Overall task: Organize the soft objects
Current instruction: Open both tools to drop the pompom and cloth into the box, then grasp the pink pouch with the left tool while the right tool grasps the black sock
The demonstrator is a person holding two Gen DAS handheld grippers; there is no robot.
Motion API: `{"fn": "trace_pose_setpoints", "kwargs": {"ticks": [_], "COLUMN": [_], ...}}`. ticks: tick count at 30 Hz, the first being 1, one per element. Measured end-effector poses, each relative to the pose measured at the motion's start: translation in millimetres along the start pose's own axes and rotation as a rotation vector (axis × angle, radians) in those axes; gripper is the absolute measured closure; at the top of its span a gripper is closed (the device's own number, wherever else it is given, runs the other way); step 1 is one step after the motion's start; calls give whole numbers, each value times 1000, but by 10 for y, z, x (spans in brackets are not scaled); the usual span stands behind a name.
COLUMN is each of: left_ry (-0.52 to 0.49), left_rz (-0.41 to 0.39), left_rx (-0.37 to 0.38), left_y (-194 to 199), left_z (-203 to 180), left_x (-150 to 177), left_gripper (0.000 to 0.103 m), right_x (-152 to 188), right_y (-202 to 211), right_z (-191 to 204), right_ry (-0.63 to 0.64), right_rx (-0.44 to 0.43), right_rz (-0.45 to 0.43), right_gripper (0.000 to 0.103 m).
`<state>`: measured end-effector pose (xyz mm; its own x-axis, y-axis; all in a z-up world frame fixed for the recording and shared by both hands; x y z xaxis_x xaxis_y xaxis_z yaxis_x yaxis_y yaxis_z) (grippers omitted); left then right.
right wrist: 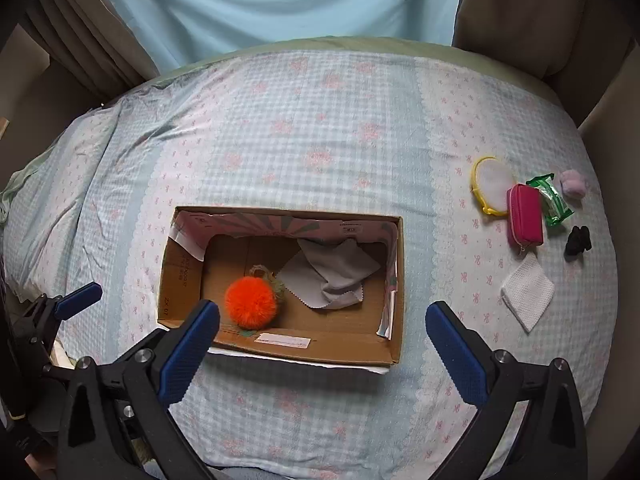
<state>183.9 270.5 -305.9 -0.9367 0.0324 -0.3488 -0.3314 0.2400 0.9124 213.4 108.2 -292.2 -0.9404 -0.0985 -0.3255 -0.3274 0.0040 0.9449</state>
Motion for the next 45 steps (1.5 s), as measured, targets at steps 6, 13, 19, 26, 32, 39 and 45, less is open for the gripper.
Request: {"fn": "trace_pose_setpoints", "kwargs": {"ticks": [6,13,19,26,32,39,45], "left_ry": [-16,-21,-65,-108,-126,-165,-123], "left_rz": [-170,-298,-380,-443,-464,-428,-370], "left_rx": [-55,-52,-56,-12,-9,12,58], "left_y": [772,1332,1572,1626,1405,764,-96], "left_z": [-236,-536,-1021,-1766,-2407,-3178,-3671], "left_x": [9,18,-40,-211,-414,-716,-977], "left_gripper": [0,0,0,0,0,0,0], "right_x": [24,183,311,363,353,262,144], "right_y": [798,1368,1760,2061,2066,1715,1100], "right_z": [-247,-646,-1175,-1882,-2529,-3356,-3884], "right_ry": [-8,-40,-126,-200,-207,-253,-214], "right_rx": [51,119,174,201,230,225,229], "right_rz": [-153,-297,-378,-464,-497,-482,-447], "right_gripper": [0,0,0,0,0,0,0]}}
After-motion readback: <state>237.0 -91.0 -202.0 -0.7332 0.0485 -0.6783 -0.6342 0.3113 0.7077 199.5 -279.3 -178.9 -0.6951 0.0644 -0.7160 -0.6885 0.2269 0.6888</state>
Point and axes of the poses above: each gripper's, at about its wrist camera, not at the fingertips, and y roughly against the way its jaws point, z to its left, x to its underside, the point moved 10 cm from there along -y, roughly the way its jaws point, and after that the axes turned 10 degrees about x, right-handed, at the moved point
